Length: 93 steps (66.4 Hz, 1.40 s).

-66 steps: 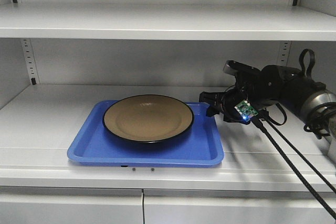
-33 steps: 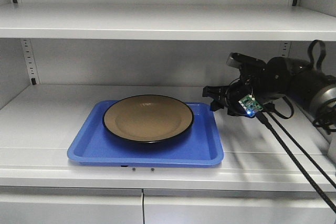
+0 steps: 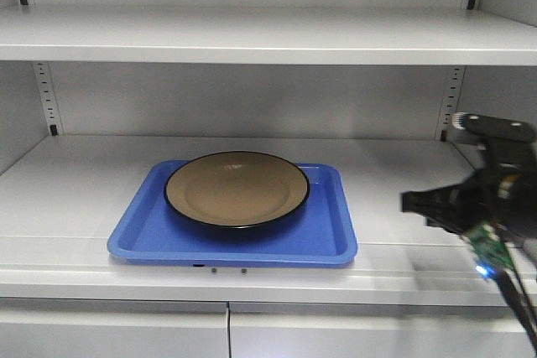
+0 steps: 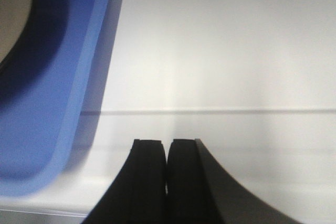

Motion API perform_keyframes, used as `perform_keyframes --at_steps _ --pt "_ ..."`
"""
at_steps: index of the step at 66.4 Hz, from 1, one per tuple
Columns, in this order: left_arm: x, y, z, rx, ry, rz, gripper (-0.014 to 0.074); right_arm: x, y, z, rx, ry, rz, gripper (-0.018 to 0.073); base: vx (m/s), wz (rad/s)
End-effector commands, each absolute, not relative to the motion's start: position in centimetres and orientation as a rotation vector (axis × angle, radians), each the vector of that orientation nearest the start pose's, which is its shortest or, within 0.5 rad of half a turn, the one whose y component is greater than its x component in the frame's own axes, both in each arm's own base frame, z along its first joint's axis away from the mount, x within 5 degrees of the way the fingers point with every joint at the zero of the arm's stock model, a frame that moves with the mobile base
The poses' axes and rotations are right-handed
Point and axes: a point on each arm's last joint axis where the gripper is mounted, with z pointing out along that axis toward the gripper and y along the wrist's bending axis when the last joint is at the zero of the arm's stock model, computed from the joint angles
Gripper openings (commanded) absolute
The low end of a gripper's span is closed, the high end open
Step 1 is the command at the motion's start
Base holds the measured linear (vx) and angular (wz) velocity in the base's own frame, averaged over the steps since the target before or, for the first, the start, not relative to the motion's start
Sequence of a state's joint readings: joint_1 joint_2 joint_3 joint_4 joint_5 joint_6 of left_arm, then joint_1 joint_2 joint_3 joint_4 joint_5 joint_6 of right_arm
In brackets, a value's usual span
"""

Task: Place disk in tray to left cabinet
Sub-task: 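Open the right gripper and withdraw it from the tray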

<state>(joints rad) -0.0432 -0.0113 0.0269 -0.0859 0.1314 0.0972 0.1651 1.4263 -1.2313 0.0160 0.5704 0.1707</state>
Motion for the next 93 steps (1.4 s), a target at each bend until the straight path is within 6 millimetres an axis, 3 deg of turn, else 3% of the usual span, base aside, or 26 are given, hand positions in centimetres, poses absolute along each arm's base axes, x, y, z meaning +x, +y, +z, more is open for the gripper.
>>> perform_keyframes --at_steps 1,11,23,39,49,65,72,93 --pt "5.8 -0.3 19.2 0.043 1.58 -0.037 -0.0006 27.8 4.2 37.7 -0.014 2.086 0.153 0.0034 0.0 0.0" --pt "5.8 -0.3 19.2 0.043 1.58 -0.037 -0.0006 22.3 3.2 37.1 -0.047 2.002 0.115 -0.0011 0.0 0.0" --pt "5.8 -0.3 19.2 0.043 1.58 -0.037 -0.0006 16.9 2.4 34.4 -0.07 1.847 0.126 -0.0005 0.0 0.0" --pt "5.8 -0.3 19.2 0.043 1.58 -0.037 -0.0006 11.9 1.6 27.6 -0.161 1.813 0.056 -0.0005 0.0 0.0" --pt "5.8 -0.3 19.2 0.043 1.58 -0.037 -0.0006 9.3 1.0 23.9 -0.124 1.784 0.054 -0.0005 0.0 0.0" --pt "5.8 -0.3 19.2 0.043 1.58 -0.037 -0.0006 6.5 0.2 19.0 -0.013 1.61 0.045 -0.0005 0.0 0.0" --pt "5.8 -0.3 19.3 0.043 1.578 -0.036 -0.0006 5.6 0.0 18.9 -0.003 1.594 0.021 -0.0005 0.0 0.0" --pt "5.8 -0.3 19.3 0.043 1.576 -0.036 -0.0006 5.8 0.0 18.8 -0.006 1.621 0.004 -0.0005 0.0 0.0"
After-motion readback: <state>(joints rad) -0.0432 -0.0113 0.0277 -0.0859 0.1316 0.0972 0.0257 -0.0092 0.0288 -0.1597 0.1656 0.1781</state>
